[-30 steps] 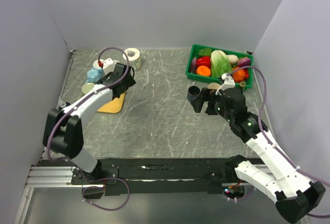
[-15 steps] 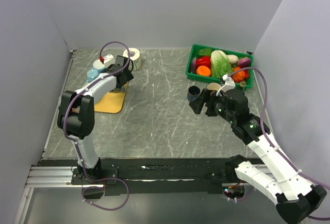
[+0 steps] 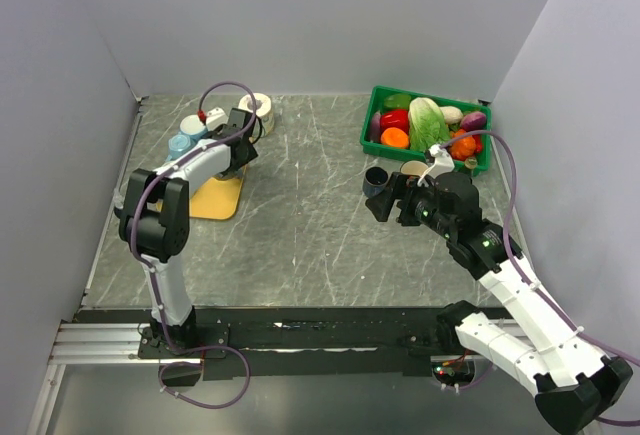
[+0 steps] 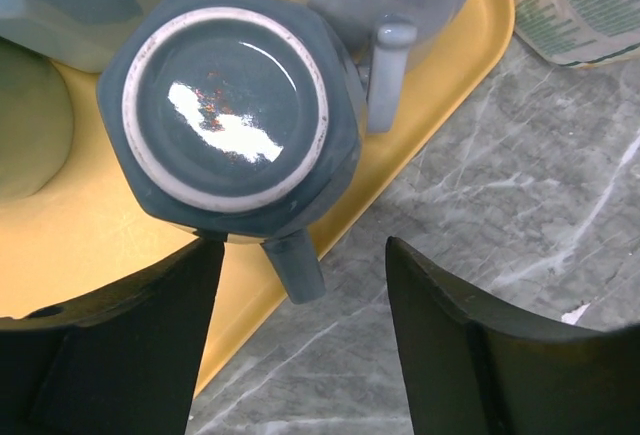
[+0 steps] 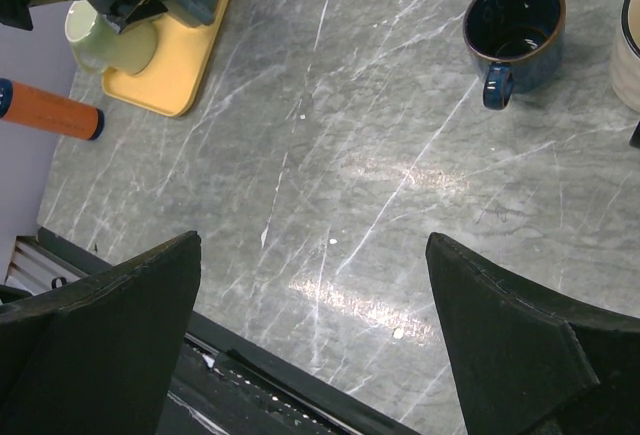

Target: Turn the mug right side up

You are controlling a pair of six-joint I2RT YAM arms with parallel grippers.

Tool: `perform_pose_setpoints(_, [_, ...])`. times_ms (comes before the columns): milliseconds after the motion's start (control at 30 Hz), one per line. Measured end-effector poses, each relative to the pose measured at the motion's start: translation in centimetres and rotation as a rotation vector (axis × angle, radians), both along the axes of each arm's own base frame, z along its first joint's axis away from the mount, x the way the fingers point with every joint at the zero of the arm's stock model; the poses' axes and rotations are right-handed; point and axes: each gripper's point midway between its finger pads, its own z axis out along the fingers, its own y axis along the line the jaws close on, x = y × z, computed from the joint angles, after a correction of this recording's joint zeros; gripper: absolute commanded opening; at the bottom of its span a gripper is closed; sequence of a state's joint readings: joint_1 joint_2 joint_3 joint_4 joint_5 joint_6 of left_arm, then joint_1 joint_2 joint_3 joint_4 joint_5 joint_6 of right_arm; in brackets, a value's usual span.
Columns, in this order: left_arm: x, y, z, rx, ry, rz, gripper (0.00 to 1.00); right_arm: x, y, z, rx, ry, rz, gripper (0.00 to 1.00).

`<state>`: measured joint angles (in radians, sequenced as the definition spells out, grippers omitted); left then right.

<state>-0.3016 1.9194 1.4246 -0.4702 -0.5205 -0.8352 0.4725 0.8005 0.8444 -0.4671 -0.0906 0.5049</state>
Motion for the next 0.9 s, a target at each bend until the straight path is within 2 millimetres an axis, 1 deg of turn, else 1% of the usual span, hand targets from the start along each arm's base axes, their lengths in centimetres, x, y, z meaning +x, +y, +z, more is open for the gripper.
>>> perform_pose_setpoints(133, [-0.1,0.0,-0.7,0.005,0.016,-0.001,0.61,0.0,0.0,0.0,0.000,0.001,0.000,1.00])
perform_pose_setpoints(233, [-0.1,0.1,-1.1,0.009,0.025,-0.001,0.51,-0.1,-0.1,0.0,0.003,0.000,-0.002,1.00])
perform_pose_setpoints(267, [-0.1,0.1,-1.1,0.010,0.028,-0.002,0.43,-0.1,-0.1,0.1,0.004,-0.001,-0.002,1.00])
perform_pose_setpoints(333, [-0.2,0.2,-1.2,0.013,0.032,-0.002,0.36,-0.2,-0.1,0.1,0.005,-0.002,-0.002,1.00])
perform_pose_setpoints(367, [-0.3,0.3,-1.2,0.015,0.036,-0.002,0.28,-0.2,-0.1,0.1,0.005,-0.002,-0.002,1.00])
perform_pose_setpoints(400, [-0.3,0.4,-1.2,0.015,0.037,-0.001,0.23,-0.2,-0.1,0.1,0.006,-0.001,-0.002,1.00])
perform_pose_setpoints(433, [-0.3,0.4,-1.2,0.015,0.036,-0.001,0.13,-0.2,-0.1,0.0,0.007,0.000,-0.003,1.00])
perform_pose_setpoints(500, [-0.3,0.6,-1.2,0.017,0.038,0.004,0.01,-0.2,0.0,-0.1,0.007,0.003,-0.003,0.99])
perform_pose_setpoints(600, [-0.3,0.7,-1.1,0.019,0.035,0.007,0.01,-0.3,0.0,-0.5,0.009,0.017,-0.004,1.00])
perform_pose_setpoints(733, [-0.4,0.7,-1.1,0.017,0.032,0.005,0.01,-0.2,0.2,-0.6,0.018,0.025,-0.003,1.00])
perform_pose_setpoints(900, [-1.3,0.8,-1.1,0.005,0.031,-0.001,0.01,-0.3,0.3,-0.6,0.025,0.029,0.000,1.00])
